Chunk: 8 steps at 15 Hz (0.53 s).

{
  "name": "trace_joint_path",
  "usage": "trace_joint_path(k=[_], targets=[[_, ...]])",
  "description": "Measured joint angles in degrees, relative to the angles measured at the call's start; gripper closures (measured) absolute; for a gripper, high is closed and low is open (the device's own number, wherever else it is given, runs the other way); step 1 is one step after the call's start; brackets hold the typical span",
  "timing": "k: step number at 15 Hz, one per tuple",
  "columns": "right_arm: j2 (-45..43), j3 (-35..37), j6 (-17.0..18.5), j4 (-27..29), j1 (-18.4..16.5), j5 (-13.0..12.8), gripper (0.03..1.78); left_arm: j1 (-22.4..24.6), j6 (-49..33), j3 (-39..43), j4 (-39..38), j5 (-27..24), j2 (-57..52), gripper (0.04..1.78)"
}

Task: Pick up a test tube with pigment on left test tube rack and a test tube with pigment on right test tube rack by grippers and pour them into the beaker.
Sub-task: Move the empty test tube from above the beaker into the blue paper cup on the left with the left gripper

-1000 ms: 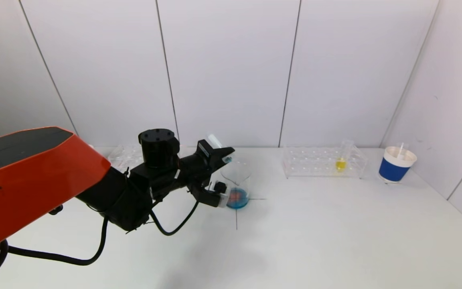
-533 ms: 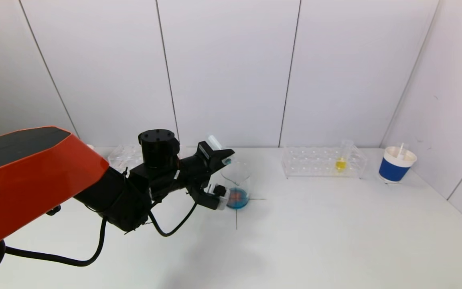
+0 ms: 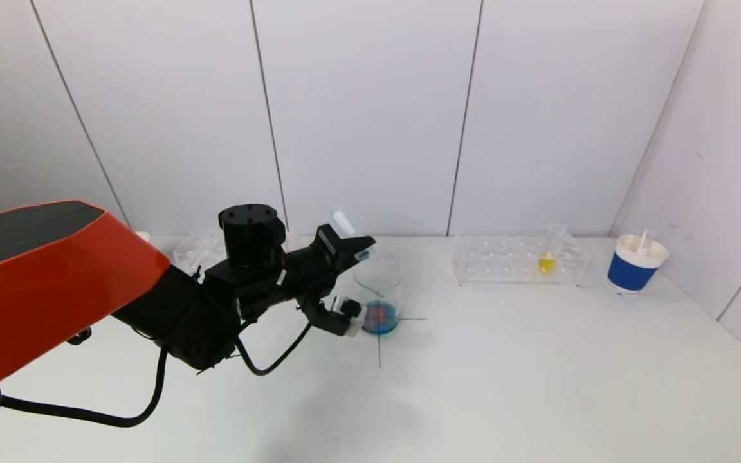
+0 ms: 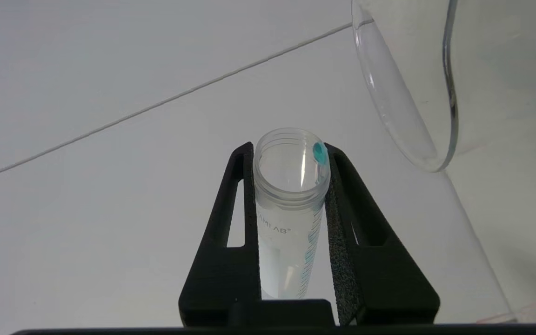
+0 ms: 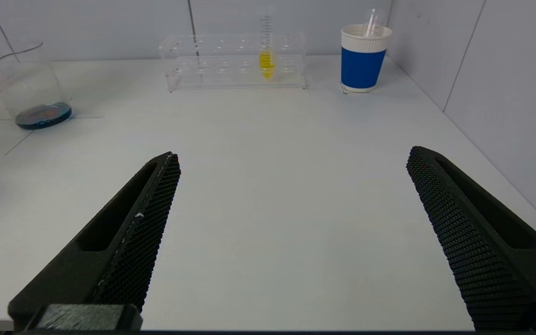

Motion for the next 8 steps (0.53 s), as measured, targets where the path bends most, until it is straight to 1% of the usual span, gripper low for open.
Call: trace_joint_path(k=[8], targets=[[0.0, 0.0, 0.0, 0.0, 0.0, -0.01, 0.04, 0.0, 4.99, 0.93, 0.34, 0.89, -0.6, 1.38]])
